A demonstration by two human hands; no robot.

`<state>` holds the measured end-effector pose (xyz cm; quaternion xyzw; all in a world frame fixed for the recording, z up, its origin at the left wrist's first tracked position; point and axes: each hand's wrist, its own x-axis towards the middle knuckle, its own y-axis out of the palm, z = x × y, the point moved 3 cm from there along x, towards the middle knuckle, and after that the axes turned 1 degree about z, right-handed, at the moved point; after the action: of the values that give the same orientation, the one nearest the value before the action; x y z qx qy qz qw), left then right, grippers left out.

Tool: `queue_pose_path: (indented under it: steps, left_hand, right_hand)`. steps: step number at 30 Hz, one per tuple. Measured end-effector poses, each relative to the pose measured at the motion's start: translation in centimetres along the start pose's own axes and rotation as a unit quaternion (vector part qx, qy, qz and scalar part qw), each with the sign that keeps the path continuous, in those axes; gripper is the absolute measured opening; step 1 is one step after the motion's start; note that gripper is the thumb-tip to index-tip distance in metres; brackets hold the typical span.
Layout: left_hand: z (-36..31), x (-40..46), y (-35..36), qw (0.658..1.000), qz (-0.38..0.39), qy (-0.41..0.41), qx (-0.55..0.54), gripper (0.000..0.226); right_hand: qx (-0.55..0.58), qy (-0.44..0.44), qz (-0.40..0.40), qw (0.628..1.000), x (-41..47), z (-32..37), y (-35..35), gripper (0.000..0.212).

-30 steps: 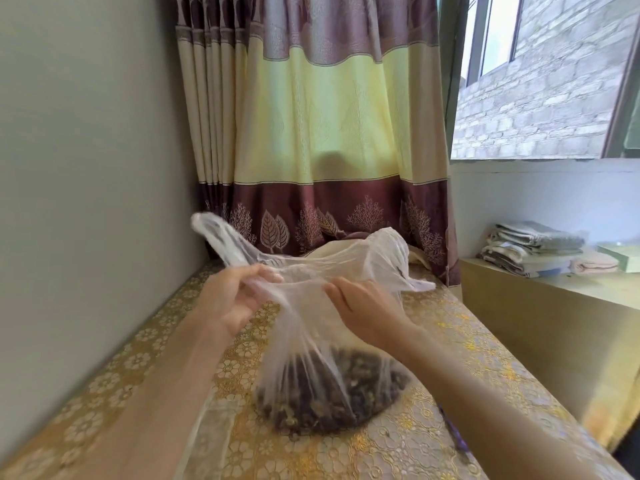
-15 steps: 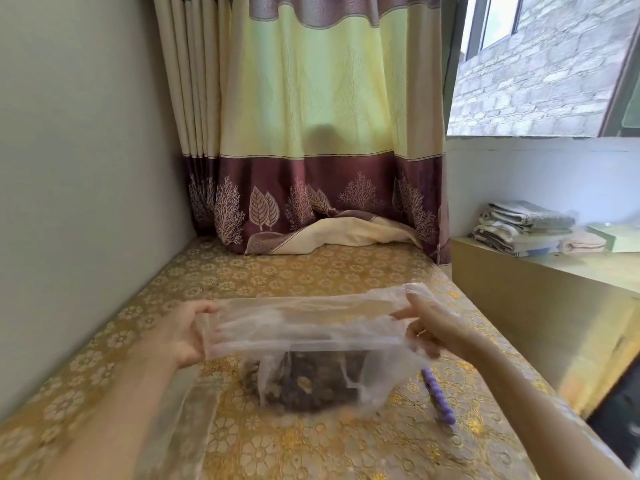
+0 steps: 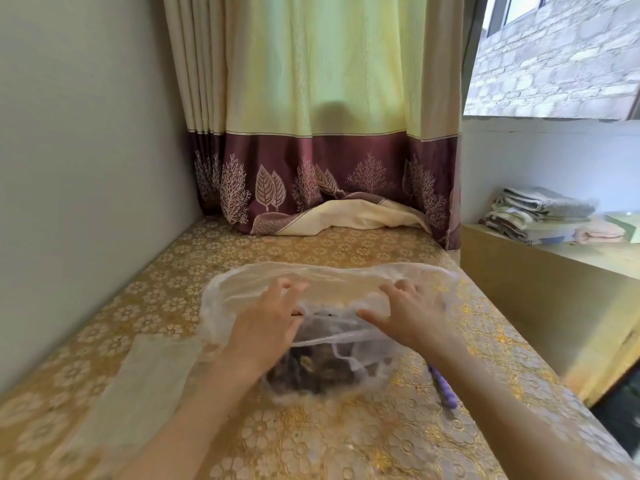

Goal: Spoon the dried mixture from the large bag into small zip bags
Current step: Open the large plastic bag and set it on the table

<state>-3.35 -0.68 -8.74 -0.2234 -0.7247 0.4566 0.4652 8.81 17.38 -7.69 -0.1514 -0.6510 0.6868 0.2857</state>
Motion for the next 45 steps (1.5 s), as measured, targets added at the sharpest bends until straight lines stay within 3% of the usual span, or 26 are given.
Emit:
queue_pose_path:
  steps: [2,3,6,8,10,12,14,15,16,17,18,20,21,22,24,27,29,31,33,35,36,37,39,40,41,45]
  left_hand:
    - [1.4,-1.0,1.5,0.999,0.048,-0.022,0.005,0.080]
    - [2.1,-1.2,2.1,0.997,0.066,-0.037,0.003,0.093]
    - [3.3,-1.3,2.7,0.989,0.122,-0.084,0.025,0.119]
    - [4.0,-1.2,2.8,0.977,0.173,-0.119,0.018,0.124]
    - [4.7,-1.2,2.9,0.958,0.234,-0.152,-0.062,0.122]
    - [4.9,-1.0,2.6,0.928,0.262,-0.183,-0.193,0.109]
    - [4.8,-0.4,2.4,0.913,0.222,-0.224,-0.261,0.094]
    - [4.7,-0.1,2.5,0.915,0.191,-0.245,-0.259,0.084]
    - [4.5,0.2,2.6,0.920,0.165,-0.260,-0.243,0.073]
    - [4.2,0.4,2.8,0.926,0.149,-0.267,-0.222,0.065]
    - [4.0,0.5,3.1,0.929,0.144,-0.270,-0.207,0.059]
    - [3.9,1.0,3.6,0.928,0.155,-0.272,-0.204,0.055]
    - [4.0,1.2,3.8,0.924,0.165,-0.275,-0.210,0.054]
    - [4.2,1.5,3.8,0.921,0.172,-0.275,-0.217,0.051]
    - [4.7,1.7,3.5,0.922,0.160,-0.270,-0.228,0.045]
    - [5.2,1.8,3.1,0.938,0.115,-0.236,-0.225,0.036]
    - [5.6,1.8,2.9,0.943,0.096,-0.223,-0.229,0.024]
    - [6.0,2.0,2.8,0.930,0.089,-0.242,-0.263,0.013]
    - [6.6,2.2,2.8,0.889,0.098,-0.295,-0.337,0.018]
    - [7.6,2.2,2.6,0.795,0.103,-0.372,-0.468,0.014]
    - [8.1,2.2,2.5,0.744,0.104,-0.399,-0.526,0.013]
    - [8.7,2.2,2.6,0.698,0.102,-0.416,-0.573,0.012]
    - [10.1,2.5,3.2,0.633,0.098,-0.441,-0.629,0.012]
    - [10.5,2.7,3.6,0.615,0.105,-0.451,-0.638,0.012]
    - [10.8,2.9,4.2,0.602,0.113,-0.461,-0.642,0.013]
    - [11.3,3.5,6.3,0.537,0.111,-0.498,-0.672,0.026]
  right_hand:
    - [0.021,0.023,0.064,0.997,-0.6,-1.0,2.4,0.079]
    - [0.035,0.022,0.088,0.995,-0.8,-1.4,3.4,0.073]
    - [0.118,-0.010,0.066,0.991,-0.9,-1.4,4.2,0.025]
    - [0.253,0.005,0.058,0.966,-0.6,-1.8,3.7,0.026]
    - [0.444,0.023,0.051,0.894,-0.2,-2.8,2.8,0.010]
    - [0.651,0.033,0.088,0.753,-0.2,-3.4,2.3,0.032]
    - [0.761,0.058,0.123,0.634,-0.1,-3.4,2.3,0.043]
    - [0.780,0.072,0.121,0.610,-0.1,-3.1,2.3,0.040]
    - [0.780,0.086,0.108,0.610,0.0,-2.8,2.6,0.033]
    - [0.760,0.086,0.087,0.639,0.2,-2.6,2.8,0.023]
    - [0.706,0.069,0.057,0.702,0.4,-2.3,2.8,0.027]
    - [0.486,0.012,-0.025,0.874,0.5,-1.9,2.6,0.040]
    - [0.361,-0.005,-0.076,0.929,0.5,-1.9,2.8,0.051]
    - [0.242,-0.027,-0.106,0.964,0.3,-1.9,3.0,0.068]
    - [0.043,-0.072,-0.122,0.989,0.1,-1.8,3.6,0.090]
    - [-0.113,-0.125,-0.181,0.969,0.2,-1.6,3.3,0.088]
    - [-0.179,-0.173,-0.230,0.941,0.2,-0.6,2.9,0.067]
    - [-0.222,-0.200,-0.185,0.936,0.6,0.3,2.8,0.037]
    - [-0.157,-0.178,-0.073,0.969,1.6,0.5,3.3,0.020]
    - [0.062,-0.081,-0.003,0.995,3.1,-0.5,2.7,0.020]
    - [0.211,-0.018,0.033,0.977,4.0,-1.6,2.5,0.022]
    - [0.362,0.040,0.070,0.929,4.9,-2.9,2.3,0.021]
    - [0.594,0.118,0.165,0.778,5.9,-4.7,2.4,0.010]
    - [0.649,0.132,0.199,0.722,6.2,-5.1,2.6,0.014]
    - [0.672,0.142,0.224,0.691,6.4,-5.1,3.0,0.019]
    - [0.692,0.217,0.240,0.646,7.1,-4.5,5.2,0.014]
